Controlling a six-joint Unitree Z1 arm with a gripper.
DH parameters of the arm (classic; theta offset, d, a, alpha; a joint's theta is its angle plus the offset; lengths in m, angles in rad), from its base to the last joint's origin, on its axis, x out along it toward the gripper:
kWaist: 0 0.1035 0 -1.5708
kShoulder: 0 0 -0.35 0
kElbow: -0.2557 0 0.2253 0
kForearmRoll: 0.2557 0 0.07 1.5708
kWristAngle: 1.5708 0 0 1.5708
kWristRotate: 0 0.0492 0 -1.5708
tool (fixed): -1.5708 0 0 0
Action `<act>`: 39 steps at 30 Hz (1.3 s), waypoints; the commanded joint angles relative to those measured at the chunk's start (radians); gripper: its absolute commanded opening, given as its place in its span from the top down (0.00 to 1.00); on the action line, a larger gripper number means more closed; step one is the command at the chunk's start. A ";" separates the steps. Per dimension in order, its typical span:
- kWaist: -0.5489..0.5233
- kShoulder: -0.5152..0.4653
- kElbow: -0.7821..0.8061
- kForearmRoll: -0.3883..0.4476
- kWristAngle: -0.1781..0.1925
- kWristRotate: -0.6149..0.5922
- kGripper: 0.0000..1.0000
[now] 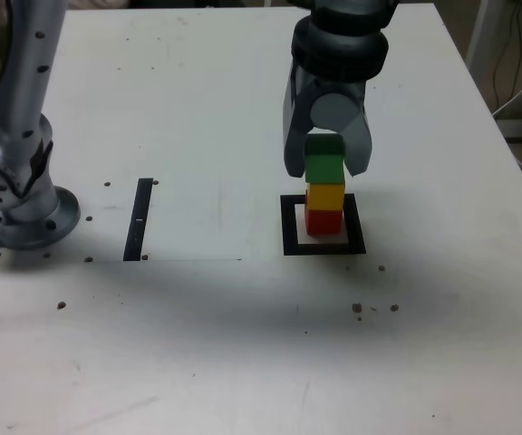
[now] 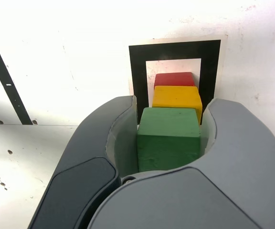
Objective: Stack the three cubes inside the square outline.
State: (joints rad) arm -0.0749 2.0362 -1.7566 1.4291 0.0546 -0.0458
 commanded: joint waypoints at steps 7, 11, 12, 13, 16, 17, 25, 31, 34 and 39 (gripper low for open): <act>0.001 0.002 0.000 -0.007 -0.002 0.003 0.08; 0.001 0.002 0.001 -0.009 -0.003 0.003 0.01; 0.001 0.002 0.001 -0.009 -0.003 0.003 0.01; 0.001 0.002 0.001 -0.008 -0.004 0.003 0.01; 0.001 0.001 0.000 -0.007 -0.006 0.003 0.01; 0.001 0.000 0.000 -0.006 -0.006 0.003 0.01; 0.001 -0.024 0.002 0.006 -0.013 0.003 0.01; 0.001 -0.062 0.010 0.016 -0.019 0.003 0.01; 0.001 -0.087 0.021 0.018 -0.018 0.004 0.01; 0.001 -0.157 0.076 0.015 -0.017 0.007 0.01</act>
State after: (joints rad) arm -0.0749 1.9017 -1.6921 1.4449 0.0368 -0.0405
